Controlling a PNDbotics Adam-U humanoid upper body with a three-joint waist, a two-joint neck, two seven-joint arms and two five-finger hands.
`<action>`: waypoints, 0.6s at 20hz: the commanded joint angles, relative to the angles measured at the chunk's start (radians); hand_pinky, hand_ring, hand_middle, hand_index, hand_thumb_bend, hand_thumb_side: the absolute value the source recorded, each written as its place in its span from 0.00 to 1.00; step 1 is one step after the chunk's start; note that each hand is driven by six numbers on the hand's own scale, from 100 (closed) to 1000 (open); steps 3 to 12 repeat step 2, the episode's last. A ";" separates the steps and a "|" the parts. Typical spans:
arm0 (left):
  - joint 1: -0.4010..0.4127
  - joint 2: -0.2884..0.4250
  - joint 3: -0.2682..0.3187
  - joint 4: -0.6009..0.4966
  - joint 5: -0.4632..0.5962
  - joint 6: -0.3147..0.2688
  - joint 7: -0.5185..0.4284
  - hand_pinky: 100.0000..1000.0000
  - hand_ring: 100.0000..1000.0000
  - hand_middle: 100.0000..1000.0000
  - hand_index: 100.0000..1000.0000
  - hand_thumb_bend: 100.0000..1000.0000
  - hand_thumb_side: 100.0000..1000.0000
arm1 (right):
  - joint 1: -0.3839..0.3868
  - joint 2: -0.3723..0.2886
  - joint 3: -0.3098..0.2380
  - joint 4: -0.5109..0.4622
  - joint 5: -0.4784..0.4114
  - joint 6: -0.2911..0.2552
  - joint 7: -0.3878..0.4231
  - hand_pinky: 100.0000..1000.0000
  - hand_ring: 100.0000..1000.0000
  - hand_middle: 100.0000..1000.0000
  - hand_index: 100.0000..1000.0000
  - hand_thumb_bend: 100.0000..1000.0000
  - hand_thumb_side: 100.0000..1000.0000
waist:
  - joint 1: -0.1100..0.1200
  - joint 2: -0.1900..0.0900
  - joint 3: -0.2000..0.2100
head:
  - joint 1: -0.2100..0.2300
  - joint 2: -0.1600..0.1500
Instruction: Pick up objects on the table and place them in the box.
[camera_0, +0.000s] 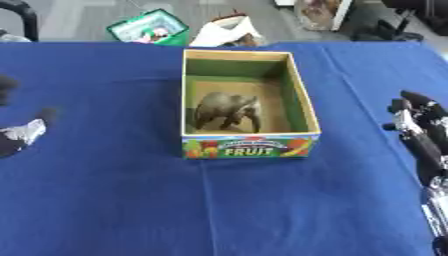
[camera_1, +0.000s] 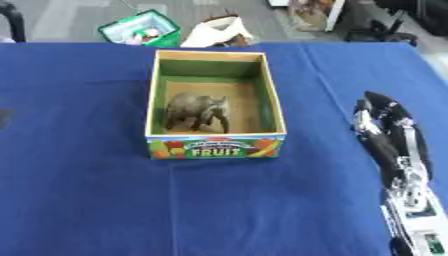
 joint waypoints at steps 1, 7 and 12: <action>0.005 -0.016 0.018 -0.002 0.023 0.002 -0.003 0.55 0.45 0.43 0.59 0.47 0.33 | -0.005 -0.026 -0.011 -0.016 0.003 -0.003 -0.005 0.52 0.72 0.64 0.77 0.00 0.30 | 0.000 -0.014 0.002 | 0.012 -0.006; 0.008 -0.020 0.019 -0.001 0.027 0.001 -0.006 0.55 0.45 0.43 0.59 0.47 0.34 | -0.005 -0.026 -0.012 -0.016 0.003 -0.003 -0.005 0.52 0.72 0.64 0.77 0.00 0.30 | 0.000 -0.014 0.002 | 0.014 -0.004; 0.008 -0.020 0.019 -0.001 0.027 0.001 -0.006 0.55 0.45 0.43 0.59 0.47 0.34 | -0.005 -0.026 -0.012 -0.016 0.003 -0.003 -0.005 0.52 0.72 0.64 0.77 0.00 0.30 | 0.000 -0.014 0.002 | 0.014 -0.004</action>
